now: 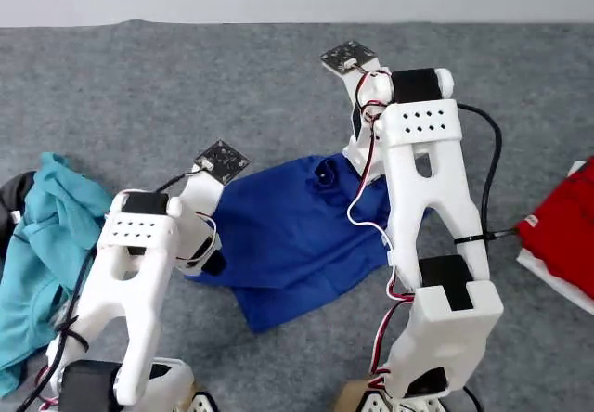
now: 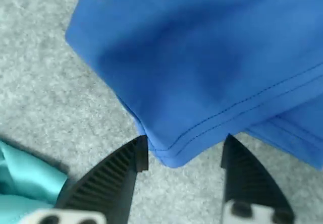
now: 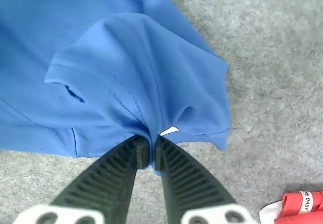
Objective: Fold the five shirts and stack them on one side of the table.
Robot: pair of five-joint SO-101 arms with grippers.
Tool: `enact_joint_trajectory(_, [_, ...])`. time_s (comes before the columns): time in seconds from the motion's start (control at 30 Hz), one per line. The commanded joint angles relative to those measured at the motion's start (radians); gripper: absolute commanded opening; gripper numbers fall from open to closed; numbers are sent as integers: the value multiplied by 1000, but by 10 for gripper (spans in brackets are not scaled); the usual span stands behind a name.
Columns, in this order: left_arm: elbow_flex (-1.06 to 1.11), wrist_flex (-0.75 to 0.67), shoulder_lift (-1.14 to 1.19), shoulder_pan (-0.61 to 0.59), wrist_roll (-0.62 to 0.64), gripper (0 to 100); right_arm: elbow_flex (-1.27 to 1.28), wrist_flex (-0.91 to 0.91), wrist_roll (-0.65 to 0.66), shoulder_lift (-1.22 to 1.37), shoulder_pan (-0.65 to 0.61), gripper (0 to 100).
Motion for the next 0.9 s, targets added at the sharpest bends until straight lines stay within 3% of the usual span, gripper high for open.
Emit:
enact_joint_trajectory(0.0, [13, -18, -21, 3, -29, 242, -3, 42, -14, -77, 10, 10])
enact_joint_trajectory(0.17, [16, -20, 5, 0, -81, 242, -3, 42, -14, -77, 8, 10])
enact_joint_trajectory(0.37, [-77, -46, 241, -51, -81, 242, -3, 44, -14, -79, 8, 10])
enact_joint_trajectory(0.5, [-197, 34, 377, -54, -81, 231, -3, 44, -14, -79, 10, 10])
enact_joint_trajectory(0.73, [-286, 87, 425, -32, -83, 26, -3, 44, -14, -79, 12, 10])
enact_joint_trajectory(0.87, [-325, 152, 423, -17, -83, 6, -3, 42, -14, -110, 12, 10])
